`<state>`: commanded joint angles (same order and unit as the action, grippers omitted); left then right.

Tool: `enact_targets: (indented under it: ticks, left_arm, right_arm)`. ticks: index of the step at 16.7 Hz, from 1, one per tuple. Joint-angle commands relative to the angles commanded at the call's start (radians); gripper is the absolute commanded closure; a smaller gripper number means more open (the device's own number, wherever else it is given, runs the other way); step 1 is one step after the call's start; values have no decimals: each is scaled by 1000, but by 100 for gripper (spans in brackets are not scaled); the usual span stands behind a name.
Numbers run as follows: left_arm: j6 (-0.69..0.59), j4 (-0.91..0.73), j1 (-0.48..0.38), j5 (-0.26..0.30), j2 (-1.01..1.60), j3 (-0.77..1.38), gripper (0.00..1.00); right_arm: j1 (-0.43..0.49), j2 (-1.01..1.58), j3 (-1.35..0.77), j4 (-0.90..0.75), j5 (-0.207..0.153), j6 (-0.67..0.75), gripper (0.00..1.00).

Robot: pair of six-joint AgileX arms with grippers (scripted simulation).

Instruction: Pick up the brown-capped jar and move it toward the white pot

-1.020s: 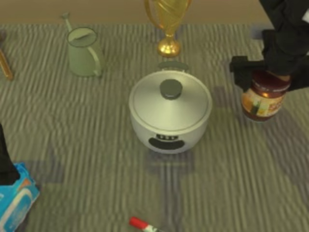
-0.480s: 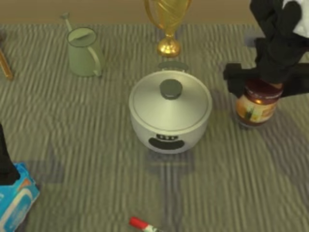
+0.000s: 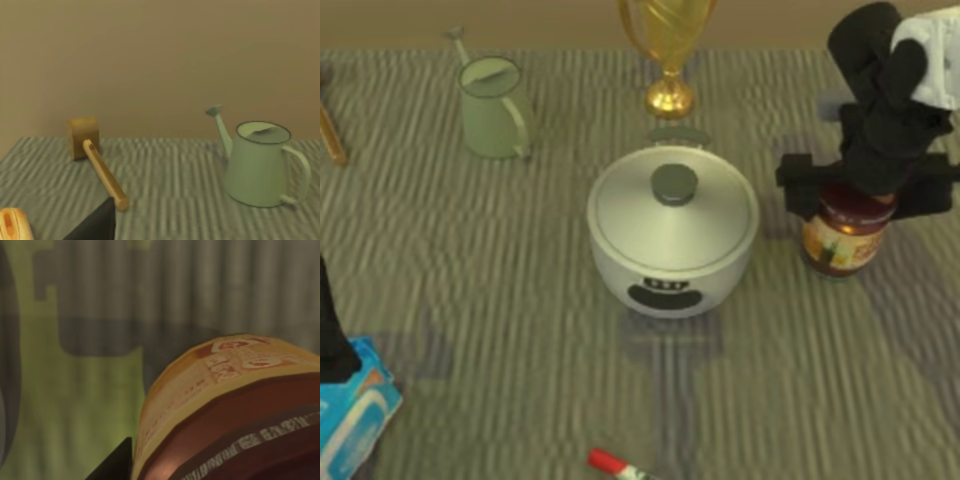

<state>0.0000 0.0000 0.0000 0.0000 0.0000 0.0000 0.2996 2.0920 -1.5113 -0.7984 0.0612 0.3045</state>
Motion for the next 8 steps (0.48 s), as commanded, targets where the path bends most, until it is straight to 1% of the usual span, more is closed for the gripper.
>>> enact_targets:
  ticks: [8]
  left_arm:
    - [0,0,0,0,0,0,0]
  right_arm:
    - [0,0,0,0,0,0,40]
